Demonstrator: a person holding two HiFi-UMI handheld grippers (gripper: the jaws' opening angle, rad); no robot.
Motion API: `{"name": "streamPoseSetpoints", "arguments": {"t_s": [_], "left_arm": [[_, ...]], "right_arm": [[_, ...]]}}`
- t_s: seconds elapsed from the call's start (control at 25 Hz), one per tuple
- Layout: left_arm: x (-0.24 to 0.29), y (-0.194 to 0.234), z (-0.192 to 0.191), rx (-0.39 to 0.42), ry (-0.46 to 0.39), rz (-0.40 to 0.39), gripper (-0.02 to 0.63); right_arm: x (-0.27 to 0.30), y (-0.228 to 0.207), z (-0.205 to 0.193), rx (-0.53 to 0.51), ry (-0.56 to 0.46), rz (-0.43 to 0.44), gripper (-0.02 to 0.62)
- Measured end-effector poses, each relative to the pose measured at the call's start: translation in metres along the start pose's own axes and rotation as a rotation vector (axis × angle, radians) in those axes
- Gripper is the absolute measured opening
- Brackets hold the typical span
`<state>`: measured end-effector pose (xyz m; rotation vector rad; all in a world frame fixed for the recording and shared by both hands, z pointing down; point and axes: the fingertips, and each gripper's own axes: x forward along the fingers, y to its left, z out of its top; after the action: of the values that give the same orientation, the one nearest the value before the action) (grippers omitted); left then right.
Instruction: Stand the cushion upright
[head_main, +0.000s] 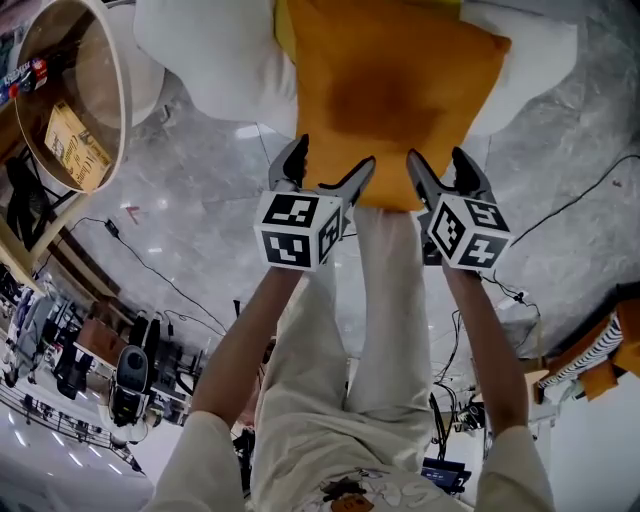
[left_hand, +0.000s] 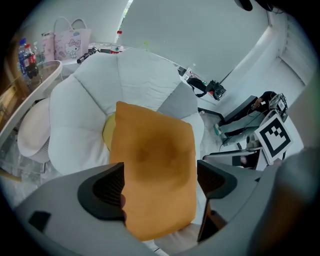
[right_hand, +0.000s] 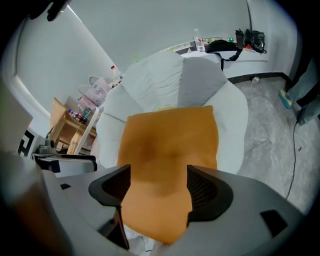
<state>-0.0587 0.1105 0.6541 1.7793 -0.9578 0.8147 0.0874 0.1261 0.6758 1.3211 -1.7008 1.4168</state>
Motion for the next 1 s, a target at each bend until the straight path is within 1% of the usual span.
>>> {"name": "streamPoseSetpoints", "arguments": {"t_s": [0.16,0.36,0.44,0.56,0.64,0.84,0.88,1.0], "left_arm": [[0.023,0.011,-0.004,0.012,0.025,0.015,0.456],[0.05,0.026,-0.01,0.03,0.061,0.026,0.465],[0.06,0.031,-0.013,0.041,0.064,0.044,0.465],[0.071,0.041,-0.019,0.019,0.067,0.083,0.465],[0.078,0.043,-0.024,0.007,0.07,0.095,0.465],[0.098,0.046,-0.028,0.025,0.078,0.119,0.465],[0.101,0.047,-0.029,0.034,0.082,0.125,0.46],[0.109,0.049,-0.028,0.04,0.089,0.124,0.403]], "right_arm": [[0.02,-0.015,-0.006,0.03,0.021,-0.005,0.351],[0.041,-0.033,-0.012,0.018,0.038,-0.031,0.354],[0.049,-0.041,-0.015,0.026,0.045,-0.042,0.36],[0.058,-0.049,-0.021,0.047,0.05,-0.049,0.364],[0.065,-0.054,-0.025,0.054,0.056,-0.049,0.364],[0.08,-0.063,-0.026,0.058,0.062,-0.041,0.364],[0.083,-0.064,-0.026,0.059,0.062,-0.039,0.364],[0.089,-0.068,-0.024,0.06,0.059,-0.046,0.362]]}}
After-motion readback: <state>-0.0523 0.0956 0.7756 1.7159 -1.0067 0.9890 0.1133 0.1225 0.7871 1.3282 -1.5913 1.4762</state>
